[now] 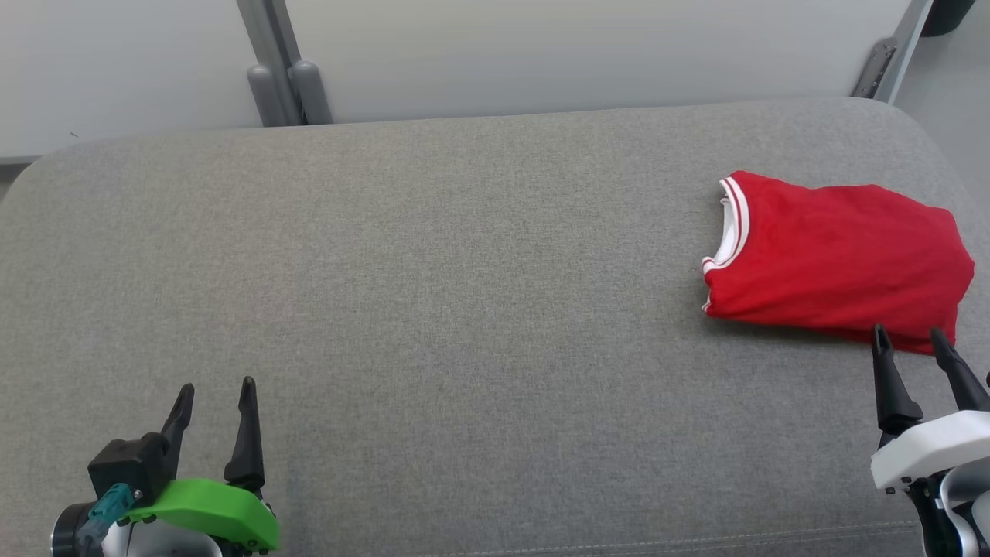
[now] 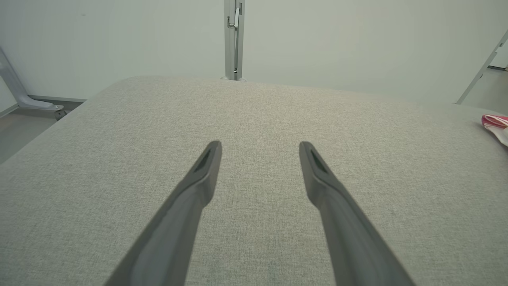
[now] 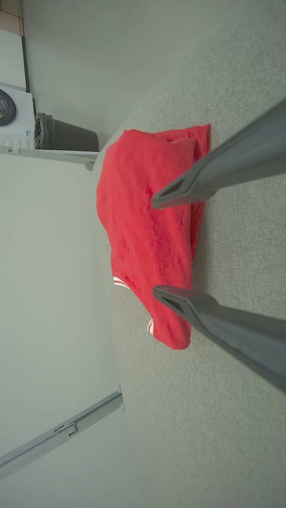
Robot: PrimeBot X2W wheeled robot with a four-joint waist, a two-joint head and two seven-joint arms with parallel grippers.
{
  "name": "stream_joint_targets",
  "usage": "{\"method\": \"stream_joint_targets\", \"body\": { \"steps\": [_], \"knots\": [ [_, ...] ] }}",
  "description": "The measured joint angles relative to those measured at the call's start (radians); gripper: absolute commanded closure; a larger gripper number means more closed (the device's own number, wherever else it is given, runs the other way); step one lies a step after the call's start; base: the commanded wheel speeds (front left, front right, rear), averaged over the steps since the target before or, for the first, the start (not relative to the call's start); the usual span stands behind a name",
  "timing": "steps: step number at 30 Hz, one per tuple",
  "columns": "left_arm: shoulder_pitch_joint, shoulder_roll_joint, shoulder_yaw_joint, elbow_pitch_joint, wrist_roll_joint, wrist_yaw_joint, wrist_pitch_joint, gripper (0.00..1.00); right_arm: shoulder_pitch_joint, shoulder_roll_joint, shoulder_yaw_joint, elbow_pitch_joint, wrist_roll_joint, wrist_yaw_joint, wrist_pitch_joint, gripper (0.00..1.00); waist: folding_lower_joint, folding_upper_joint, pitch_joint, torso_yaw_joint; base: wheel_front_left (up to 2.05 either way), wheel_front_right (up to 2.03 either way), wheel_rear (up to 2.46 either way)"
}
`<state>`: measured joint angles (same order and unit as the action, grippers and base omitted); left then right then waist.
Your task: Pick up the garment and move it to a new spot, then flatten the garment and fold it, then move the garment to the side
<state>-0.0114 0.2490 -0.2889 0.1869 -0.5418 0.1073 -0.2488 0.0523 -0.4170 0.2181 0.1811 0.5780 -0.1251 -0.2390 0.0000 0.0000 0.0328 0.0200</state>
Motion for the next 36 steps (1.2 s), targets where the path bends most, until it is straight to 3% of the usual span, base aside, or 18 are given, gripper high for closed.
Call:
{"method": "stream_joint_targets", "body": {
  "steps": [4, 5, 12, 36],
  "knots": [
    [0.0, -0.005, 0.0, -0.004, 0.005, 0.0, 0.0, 0.0, 0.013, 0.014, -0.018, 0.002, -0.016, 0.0, -0.004, 0.0, 0.0, 0.0, 0.0, -0.004, 0.0, 0.0, 0.0],
    [0.0, -0.005, 0.001, -0.006, 0.008, 0.0, 0.0, 1.0, 0.015, 0.019, -0.021, 0.002, -0.019, 0.0, -0.004, 1.0, 0.0, 0.0, 0.0, -0.005, 0.0, 0.0, 0.0],
    [0.027, -0.044, -0.014, 0.036, 0.005, -0.002, 0.006, 1.0, 0.043, 0.091, -0.004, 0.044, -0.017, 0.002, 0.002, 1.0, 0.0, 0.0, 0.0, -0.005, 0.0, 0.0, 0.0],
    [0.027, -0.077, 0.064, 0.036, -0.255, -0.047, 0.083, 1.0, 0.036, 0.151, -0.077, 0.042, 0.235, 0.054, 0.074, 1.0, 0.0, 0.0, -0.007, -0.009, 0.0, 0.0, 0.0]
  ]
}}
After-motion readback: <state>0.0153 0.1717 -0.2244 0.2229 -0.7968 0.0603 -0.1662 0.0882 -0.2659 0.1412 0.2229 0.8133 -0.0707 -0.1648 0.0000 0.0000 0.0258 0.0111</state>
